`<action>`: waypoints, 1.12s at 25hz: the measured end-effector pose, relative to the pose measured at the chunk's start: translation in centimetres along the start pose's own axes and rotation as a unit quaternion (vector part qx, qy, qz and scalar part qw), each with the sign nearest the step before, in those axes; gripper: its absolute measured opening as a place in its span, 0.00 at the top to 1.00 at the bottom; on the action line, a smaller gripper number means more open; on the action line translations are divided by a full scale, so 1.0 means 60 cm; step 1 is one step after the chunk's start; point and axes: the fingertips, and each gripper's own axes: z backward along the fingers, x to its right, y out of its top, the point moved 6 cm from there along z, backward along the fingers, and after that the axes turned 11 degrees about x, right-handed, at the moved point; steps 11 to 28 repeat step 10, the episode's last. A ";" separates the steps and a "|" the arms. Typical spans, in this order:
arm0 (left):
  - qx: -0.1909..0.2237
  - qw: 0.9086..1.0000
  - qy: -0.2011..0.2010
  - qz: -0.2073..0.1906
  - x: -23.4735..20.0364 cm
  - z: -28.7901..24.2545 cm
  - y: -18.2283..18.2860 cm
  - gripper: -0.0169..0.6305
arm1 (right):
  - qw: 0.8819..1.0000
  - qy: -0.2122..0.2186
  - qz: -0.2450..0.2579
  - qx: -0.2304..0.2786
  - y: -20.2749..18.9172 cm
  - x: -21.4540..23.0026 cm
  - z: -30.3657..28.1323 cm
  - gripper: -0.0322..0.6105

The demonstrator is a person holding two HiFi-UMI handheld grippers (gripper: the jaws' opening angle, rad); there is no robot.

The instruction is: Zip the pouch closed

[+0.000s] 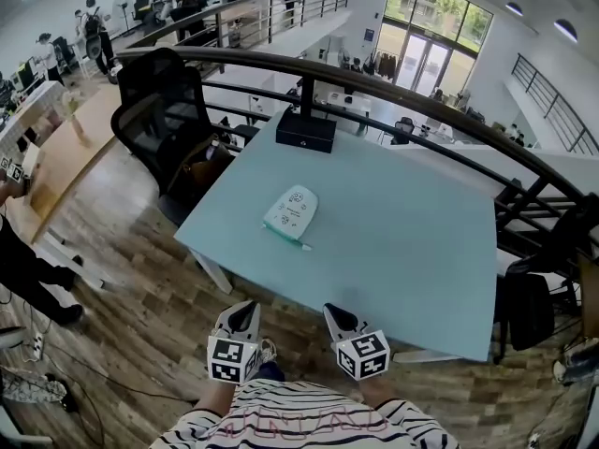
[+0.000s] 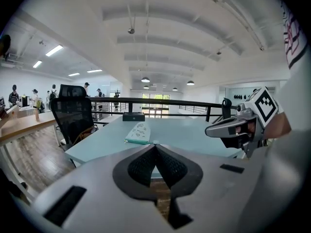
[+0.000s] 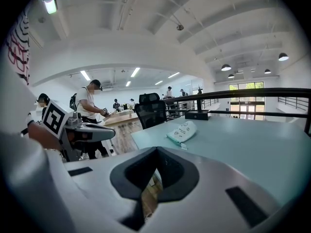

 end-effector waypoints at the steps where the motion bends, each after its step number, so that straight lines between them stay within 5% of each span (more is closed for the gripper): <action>1: 0.000 1.000 0.000 0.000 0.001 0.002 0.000 0.94 | 1.000 0.000 0.000 0.001 0.000 -0.001 0.001 0.91; 28: 0.014 1.000 -0.004 -0.001 0.014 0.008 0.002 0.94 | 1.000 -0.001 0.001 0.002 -0.004 -0.002 0.011 0.91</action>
